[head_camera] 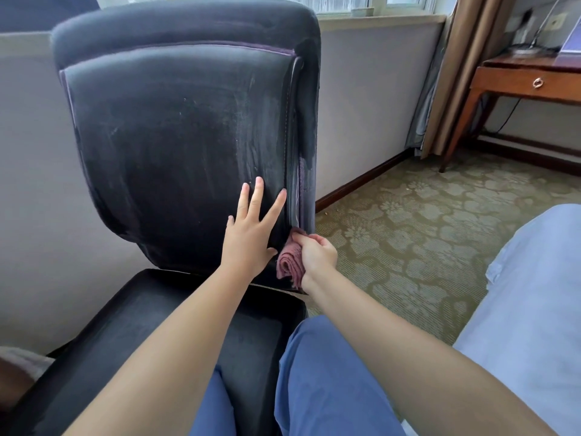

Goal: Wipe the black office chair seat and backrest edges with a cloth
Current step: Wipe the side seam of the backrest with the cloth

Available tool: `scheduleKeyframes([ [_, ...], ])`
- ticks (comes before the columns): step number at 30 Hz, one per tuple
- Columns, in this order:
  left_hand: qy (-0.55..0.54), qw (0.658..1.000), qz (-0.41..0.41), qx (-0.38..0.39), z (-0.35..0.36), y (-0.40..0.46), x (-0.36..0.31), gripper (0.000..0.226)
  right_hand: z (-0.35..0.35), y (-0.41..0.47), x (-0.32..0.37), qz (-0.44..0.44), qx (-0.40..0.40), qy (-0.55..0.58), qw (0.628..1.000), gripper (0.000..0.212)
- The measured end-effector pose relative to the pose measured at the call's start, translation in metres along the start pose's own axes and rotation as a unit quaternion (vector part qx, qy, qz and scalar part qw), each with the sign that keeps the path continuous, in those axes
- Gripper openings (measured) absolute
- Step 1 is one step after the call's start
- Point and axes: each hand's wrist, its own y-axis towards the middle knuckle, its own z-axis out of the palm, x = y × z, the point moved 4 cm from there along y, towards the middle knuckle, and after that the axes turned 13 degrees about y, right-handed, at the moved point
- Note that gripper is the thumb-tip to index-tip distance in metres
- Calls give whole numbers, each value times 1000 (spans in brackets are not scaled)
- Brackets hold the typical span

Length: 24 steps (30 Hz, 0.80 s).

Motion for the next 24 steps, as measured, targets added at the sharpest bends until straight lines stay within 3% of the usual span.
scheduleKeyframes([
  [7,28,1000,2,2,-12,0,1,107,-9,1,3,-48,8,-127,991,19],
  [10,75,997,14,-27,-20,3,7,109,-1,-6,23,-119,66,-144,980,16],
  [14,107,993,37,-16,-29,10,3,115,19,-17,62,-243,143,-191,940,9],
  [18,25,1000,18,-4,-35,11,-12,101,38,-19,95,-368,158,-231,887,11],
  [24,-28,996,10,-90,-49,18,-6,76,61,-24,127,-505,139,-279,805,20],
])
